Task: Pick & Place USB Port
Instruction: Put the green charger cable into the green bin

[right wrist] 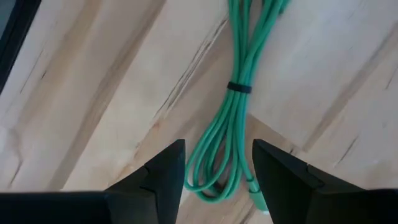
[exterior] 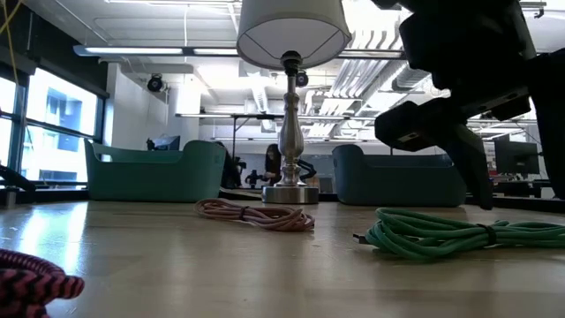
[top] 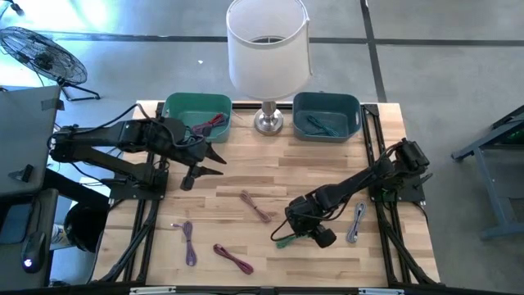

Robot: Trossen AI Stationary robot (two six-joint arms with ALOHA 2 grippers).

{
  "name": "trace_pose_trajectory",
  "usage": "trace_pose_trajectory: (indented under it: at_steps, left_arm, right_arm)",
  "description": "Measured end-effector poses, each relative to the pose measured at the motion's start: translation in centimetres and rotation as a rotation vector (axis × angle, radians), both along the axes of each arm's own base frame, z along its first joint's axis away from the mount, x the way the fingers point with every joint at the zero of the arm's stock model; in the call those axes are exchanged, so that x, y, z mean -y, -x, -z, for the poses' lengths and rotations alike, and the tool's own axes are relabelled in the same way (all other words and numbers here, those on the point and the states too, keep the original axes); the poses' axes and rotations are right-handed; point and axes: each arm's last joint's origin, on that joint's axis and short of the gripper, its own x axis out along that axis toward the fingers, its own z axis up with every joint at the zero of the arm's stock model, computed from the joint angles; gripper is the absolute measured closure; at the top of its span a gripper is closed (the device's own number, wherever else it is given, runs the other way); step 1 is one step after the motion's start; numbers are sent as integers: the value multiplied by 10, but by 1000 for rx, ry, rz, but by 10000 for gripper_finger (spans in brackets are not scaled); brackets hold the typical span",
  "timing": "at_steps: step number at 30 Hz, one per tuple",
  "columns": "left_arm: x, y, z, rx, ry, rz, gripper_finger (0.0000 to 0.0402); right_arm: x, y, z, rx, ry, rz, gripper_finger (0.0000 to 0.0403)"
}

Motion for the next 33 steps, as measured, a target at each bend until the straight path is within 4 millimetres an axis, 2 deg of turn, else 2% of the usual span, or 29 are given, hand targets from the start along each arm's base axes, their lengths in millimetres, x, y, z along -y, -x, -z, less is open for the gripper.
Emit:
trace_pose_trajectory:
  at_steps: [5, 10, 14, 17, 22, 28, 33]
  left_arm:
    - [0, 0, 0, 0, 0, 0, 257]
    - [0, 0, 0, -1, 0, 1, 257]
    - [0, 0, 0, -4, 1, 2, 257]
    - [0, 0, 1, -7, 2, 5, 257]
    - [0, 0, 1, -7, 5, 10, 257]
    - [2, 2, 3, -44, 70, 49, 257]
    - [2, 2, 3, -45, 69, 42, 257]
  right_arm:
    - [-1, -1, 4, -6, -1, -2, 224]
    - [-5, -4, 26, -72, -15, -19, 224]
    - [-5, -6, 36, -108, 2, 15, 230]
    - [-1, -7, 37, -122, 13, 66, 263]
    - [9, -8, 39, -181, 1, 150, 379]
    - [12, -11, 34, -216, -4, 185, 395]
    - [17, -12, 9, -206, 140, 209, 398]
